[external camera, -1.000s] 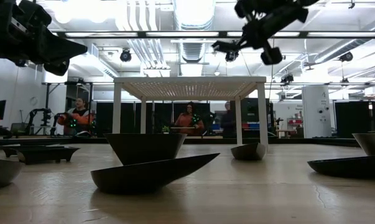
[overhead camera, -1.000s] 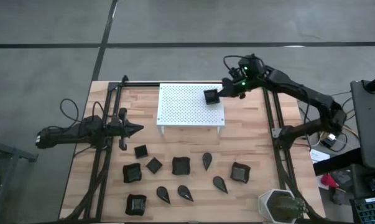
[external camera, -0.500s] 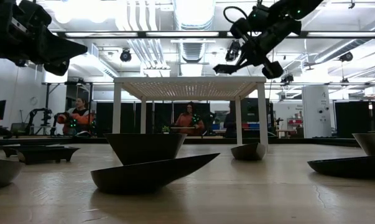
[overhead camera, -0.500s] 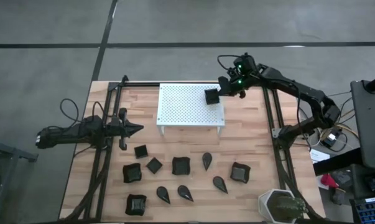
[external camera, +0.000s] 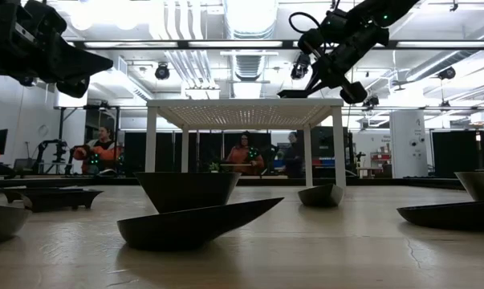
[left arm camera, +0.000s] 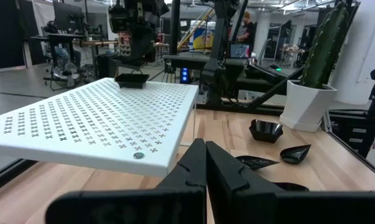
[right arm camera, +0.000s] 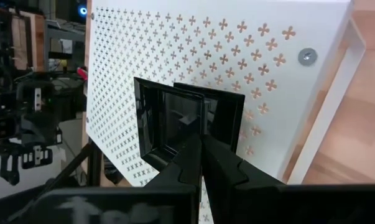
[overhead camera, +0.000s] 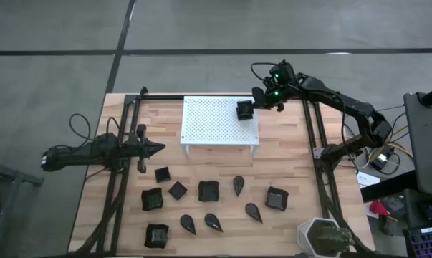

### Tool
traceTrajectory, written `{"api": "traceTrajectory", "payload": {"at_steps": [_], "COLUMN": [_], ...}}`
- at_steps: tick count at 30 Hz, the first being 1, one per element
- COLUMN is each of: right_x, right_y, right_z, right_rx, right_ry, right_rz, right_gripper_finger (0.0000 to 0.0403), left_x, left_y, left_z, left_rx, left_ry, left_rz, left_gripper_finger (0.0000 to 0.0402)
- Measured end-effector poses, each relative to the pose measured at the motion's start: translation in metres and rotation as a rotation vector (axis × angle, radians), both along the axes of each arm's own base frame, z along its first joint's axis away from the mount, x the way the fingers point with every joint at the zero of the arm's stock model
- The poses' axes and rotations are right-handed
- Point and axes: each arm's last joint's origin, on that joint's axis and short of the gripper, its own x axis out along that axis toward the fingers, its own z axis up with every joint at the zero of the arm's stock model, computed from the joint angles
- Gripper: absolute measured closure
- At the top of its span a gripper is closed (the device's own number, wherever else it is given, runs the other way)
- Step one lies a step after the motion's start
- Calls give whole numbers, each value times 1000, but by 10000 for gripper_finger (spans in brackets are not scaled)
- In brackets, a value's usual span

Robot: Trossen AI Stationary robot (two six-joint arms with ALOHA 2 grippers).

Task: Pick & Place Mini shaped plates
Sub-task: Stack the square plate on top of the square plate on the shelf

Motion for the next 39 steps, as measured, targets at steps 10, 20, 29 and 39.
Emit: {"api": "traceTrajectory", "payload": {"at_steps": [10, 20, 29, 39], "right_x": [0, -1, 0, 0], "right_y": [0, 1, 0, 0], "right_z": [-3, -8, -9, -9], "right_rx": [4, 16, 12, 11], "right_ry": [8, 19, 13, 12], "right_rz": [3, 2, 1, 1], "right_gripper_finger": [394, 394, 394, 394], "left_x": [0, 0, 0, 0], "left_y": [0, 0, 0, 0], "left_z": [0, 0, 0, 0], "left_rx": [0, 0, 0, 0], "left_ry": [0, 0, 0, 0], "left_rz": [0, -1, -4, -3], "left_gripper_finger": [401, 401, 401, 401]}}
